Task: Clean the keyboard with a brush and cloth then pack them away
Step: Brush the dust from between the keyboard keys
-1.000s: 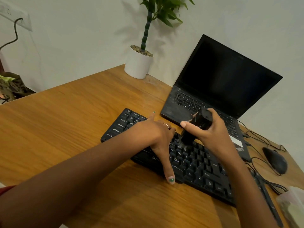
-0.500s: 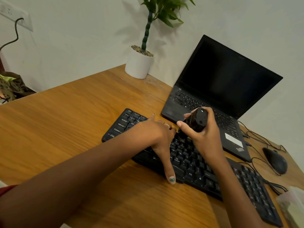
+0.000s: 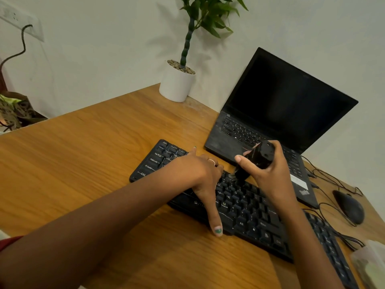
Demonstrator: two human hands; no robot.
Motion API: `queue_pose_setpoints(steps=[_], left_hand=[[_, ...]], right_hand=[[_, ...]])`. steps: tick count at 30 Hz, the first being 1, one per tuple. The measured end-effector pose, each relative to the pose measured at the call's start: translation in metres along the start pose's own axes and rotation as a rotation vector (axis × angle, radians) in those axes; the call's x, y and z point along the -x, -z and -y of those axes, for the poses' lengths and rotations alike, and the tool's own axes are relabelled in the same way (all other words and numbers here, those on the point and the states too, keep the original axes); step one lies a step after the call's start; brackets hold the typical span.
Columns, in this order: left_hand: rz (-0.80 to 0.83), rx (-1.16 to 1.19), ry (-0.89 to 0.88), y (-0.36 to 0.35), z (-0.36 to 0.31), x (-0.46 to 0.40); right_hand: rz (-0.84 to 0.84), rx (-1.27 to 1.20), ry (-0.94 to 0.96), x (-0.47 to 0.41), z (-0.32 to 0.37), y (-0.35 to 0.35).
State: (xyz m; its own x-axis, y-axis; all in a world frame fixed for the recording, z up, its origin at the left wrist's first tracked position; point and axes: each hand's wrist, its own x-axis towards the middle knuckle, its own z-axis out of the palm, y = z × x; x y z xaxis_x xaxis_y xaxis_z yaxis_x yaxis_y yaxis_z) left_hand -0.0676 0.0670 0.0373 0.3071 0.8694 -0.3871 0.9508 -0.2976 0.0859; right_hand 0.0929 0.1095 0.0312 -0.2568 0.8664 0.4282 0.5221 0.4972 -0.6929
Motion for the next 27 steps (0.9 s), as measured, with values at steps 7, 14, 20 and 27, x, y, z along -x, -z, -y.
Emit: queue_pose_setpoints(steps=[7, 14, 20, 27], left_hand=[[-0.007, -0.005, 0.0, -0.001, 0.0, -0.001], [-0.004, -0.025, -0.009, -0.001, 0.001, -0.001], [-0.009, -0.013, -0.009, -0.001, 0.001, -0.002], [-0.001, -0.017, -0.003, -0.001, -0.001, 0.0]], right_hand=[[0.003, 0.02, 0.034, 0.001, 0.004, -0.012], [-0.009, -0.09, -0.095, 0.006, 0.005, -0.002], [-0.091, -0.063, -0.062, 0.008, 0.002, -0.011], [0.038, 0.033, -0.148, 0.0, 0.011, 0.003]])
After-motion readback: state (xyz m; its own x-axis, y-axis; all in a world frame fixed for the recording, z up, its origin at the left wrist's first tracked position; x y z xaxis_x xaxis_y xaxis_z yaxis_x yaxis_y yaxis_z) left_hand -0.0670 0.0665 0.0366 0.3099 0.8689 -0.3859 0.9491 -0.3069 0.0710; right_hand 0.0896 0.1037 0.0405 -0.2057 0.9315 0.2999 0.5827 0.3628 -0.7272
